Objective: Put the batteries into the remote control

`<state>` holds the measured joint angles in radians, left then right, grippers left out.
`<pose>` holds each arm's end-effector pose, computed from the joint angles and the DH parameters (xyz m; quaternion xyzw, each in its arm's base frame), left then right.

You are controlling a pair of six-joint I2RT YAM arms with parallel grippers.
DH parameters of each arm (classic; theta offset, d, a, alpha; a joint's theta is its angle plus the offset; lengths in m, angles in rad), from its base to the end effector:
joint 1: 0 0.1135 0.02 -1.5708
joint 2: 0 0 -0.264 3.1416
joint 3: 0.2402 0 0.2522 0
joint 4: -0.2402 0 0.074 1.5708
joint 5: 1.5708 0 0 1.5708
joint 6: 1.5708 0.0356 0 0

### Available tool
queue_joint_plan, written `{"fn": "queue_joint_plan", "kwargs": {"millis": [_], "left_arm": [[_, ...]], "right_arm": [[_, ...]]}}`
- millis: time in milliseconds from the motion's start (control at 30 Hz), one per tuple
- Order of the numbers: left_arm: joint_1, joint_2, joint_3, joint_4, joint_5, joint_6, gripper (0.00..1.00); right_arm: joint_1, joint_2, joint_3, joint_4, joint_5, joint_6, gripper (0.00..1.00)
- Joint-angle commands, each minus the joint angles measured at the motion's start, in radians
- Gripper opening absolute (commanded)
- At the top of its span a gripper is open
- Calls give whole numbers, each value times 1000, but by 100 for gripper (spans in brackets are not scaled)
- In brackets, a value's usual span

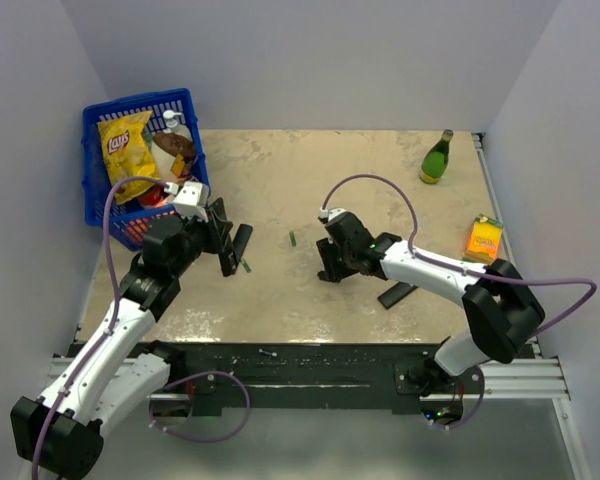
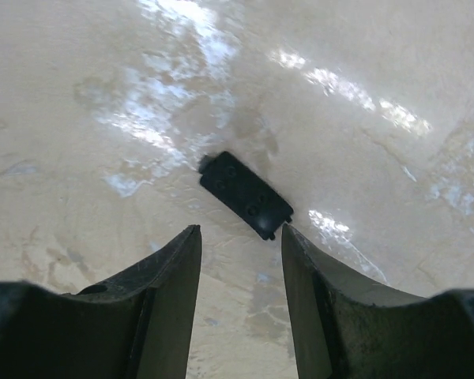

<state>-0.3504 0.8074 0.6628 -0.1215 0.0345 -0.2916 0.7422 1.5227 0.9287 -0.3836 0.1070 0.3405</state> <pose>0.1820 -0.0678 0.2995 0.0338 0.7939 -0.2045 0.5716 0.2274 0.2034 0.1991 -0.1752 0.9389 0.1066 0.2765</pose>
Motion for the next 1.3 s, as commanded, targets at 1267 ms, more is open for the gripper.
{"fn": "queue_joint_plan", "kwargs": {"millis": [1267], "left_arm": [[-1, 1, 3, 46, 30, 19, 0]], "right_arm": [[163, 155, 147, -3, 106, 20, 46]]}}
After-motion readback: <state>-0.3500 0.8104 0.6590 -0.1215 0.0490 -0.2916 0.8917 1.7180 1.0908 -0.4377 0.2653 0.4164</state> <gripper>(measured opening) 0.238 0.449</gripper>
